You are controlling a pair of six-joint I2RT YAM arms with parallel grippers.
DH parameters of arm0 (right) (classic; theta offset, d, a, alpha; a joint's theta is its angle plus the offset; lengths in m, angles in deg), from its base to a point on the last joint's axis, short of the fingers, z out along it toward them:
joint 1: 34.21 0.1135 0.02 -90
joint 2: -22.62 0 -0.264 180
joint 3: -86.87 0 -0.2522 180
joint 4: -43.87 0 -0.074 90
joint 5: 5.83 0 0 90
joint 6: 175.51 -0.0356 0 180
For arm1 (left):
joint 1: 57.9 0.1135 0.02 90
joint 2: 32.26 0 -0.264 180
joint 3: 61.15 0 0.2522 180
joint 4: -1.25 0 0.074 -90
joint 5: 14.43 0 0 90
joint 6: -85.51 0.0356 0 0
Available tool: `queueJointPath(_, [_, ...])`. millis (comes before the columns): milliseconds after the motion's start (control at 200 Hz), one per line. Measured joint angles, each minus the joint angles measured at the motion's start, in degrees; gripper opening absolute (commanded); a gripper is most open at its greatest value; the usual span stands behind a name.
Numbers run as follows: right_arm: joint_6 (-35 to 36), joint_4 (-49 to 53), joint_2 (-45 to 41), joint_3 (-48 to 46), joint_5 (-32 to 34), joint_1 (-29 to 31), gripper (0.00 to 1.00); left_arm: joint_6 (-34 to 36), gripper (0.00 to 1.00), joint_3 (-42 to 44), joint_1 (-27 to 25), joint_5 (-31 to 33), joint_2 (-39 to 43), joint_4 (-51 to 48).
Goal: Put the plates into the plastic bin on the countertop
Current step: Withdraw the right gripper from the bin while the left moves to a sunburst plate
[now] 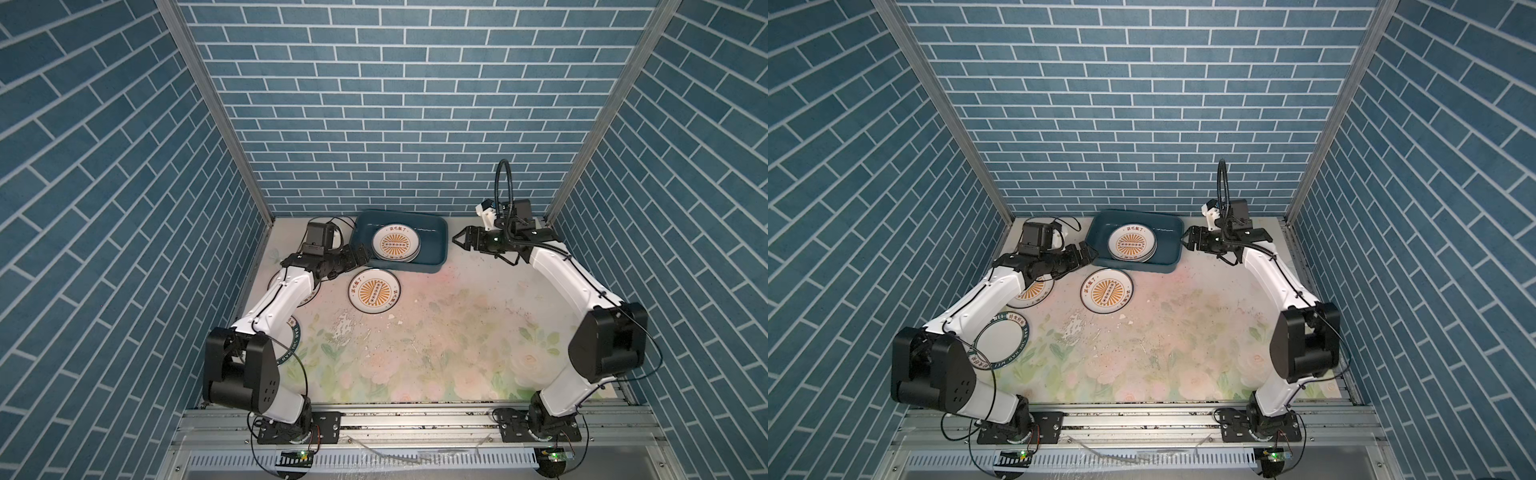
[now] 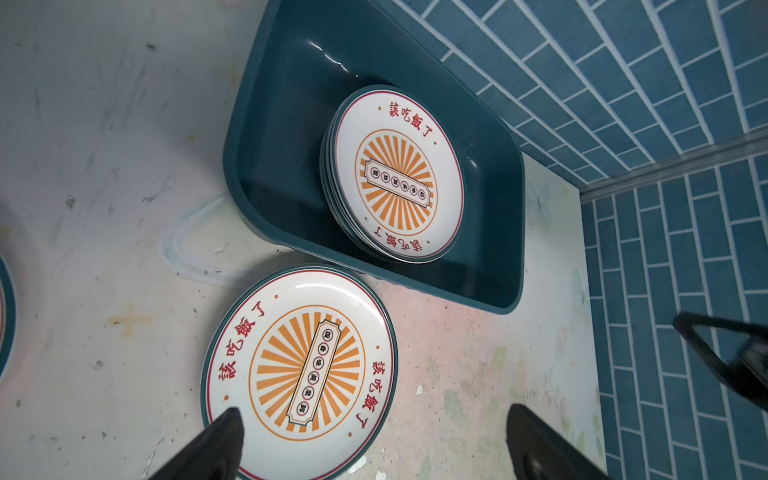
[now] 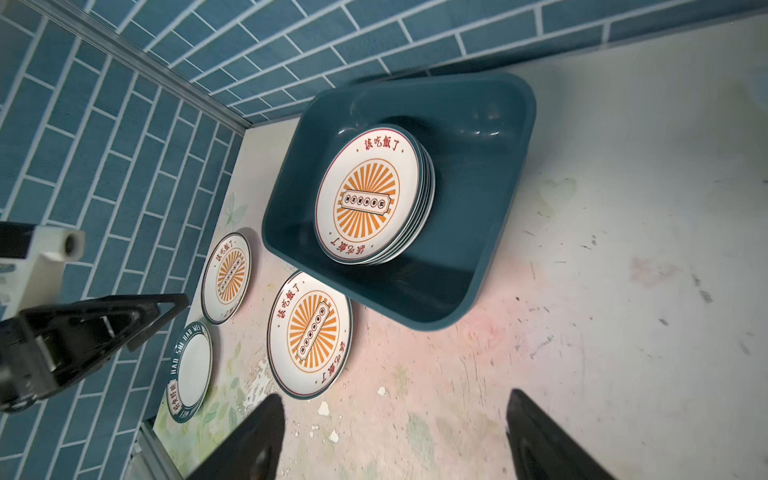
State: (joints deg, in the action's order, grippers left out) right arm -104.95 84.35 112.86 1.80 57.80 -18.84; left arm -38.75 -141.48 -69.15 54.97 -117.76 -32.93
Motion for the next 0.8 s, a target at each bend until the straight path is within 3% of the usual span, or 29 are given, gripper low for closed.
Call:
queueJointPath(160, [-0.2, -0.2, -15.5, -12.2, 5.2, 0.0, 0.98, -6.3, 1.0, 8.5, 0.0, 0.4, 6.2, 4.2])
queueJointPath(390, [-1.6, 2.1, -32.5, -22.6, 9.8, 0.0, 0.98, -10.6, 1.0, 16.5, 0.0, 0.1, 10.8, 7.0])
queueJointPath(600, [-6.1, 2.4, -41.4, -30.3, 11.1, 0.0, 0.98, -14.3, 0.95, 24.7, -0.1, -1.0, 10.5, 13.4])
queueJointPath(800, [-9.2, 2.8, -43.4, -32.1, 11.6, 0.0, 0.99, -17.7, 0.9, 29.9, -0.1, -2.4, 5.5, 19.7])
